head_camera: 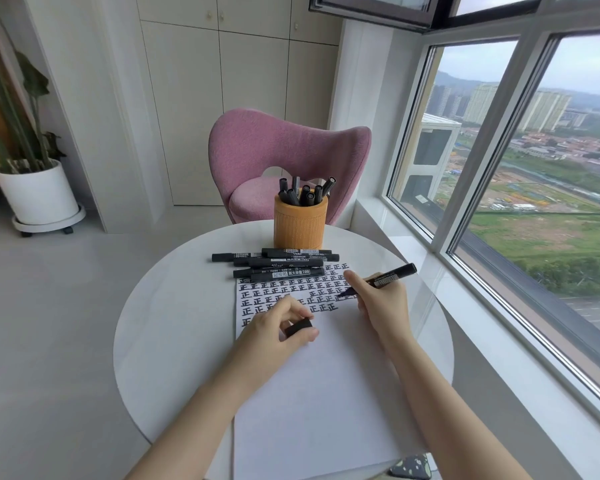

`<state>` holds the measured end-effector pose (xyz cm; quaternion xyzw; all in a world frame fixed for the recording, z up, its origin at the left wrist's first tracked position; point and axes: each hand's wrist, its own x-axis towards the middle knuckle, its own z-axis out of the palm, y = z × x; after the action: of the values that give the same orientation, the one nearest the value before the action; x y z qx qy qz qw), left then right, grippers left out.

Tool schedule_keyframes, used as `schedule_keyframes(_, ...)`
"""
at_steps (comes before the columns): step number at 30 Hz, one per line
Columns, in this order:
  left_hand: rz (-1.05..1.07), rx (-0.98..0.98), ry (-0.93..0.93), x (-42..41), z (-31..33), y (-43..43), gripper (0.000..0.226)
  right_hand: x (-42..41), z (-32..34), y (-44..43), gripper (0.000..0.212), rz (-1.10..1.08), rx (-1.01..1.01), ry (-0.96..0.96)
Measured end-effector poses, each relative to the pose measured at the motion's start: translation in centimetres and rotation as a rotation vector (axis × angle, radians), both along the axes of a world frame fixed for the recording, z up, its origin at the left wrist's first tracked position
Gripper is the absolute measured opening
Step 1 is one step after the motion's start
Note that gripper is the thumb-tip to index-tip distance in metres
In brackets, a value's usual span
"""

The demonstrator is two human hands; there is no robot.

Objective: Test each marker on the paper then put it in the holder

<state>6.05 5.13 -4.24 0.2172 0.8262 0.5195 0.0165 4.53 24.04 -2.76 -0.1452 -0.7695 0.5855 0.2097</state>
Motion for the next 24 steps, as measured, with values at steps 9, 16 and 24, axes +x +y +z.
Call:
schedule_keyframes(9, -0.011, -0.016, -0.029, 0.1, 0.1, 0.0, 0.013, -0.4, -1.0, 0.0, 0.038, -0.083, 0.069, 0.027)
schedule_keyframes(16, -0.012, -0.002, -0.041, 0.3, 0.2, 0.0, 0.012, -0.3, -1.0, -0.1, 0.037, -0.057, 0.068, 0.012)
schedule_keyframes(24, -0.003, -0.022, -0.045, 0.2, 0.2, -0.1, 0.012, -0.6, -1.3, -0.3, 0.024, -0.052, 0.132, -0.005)
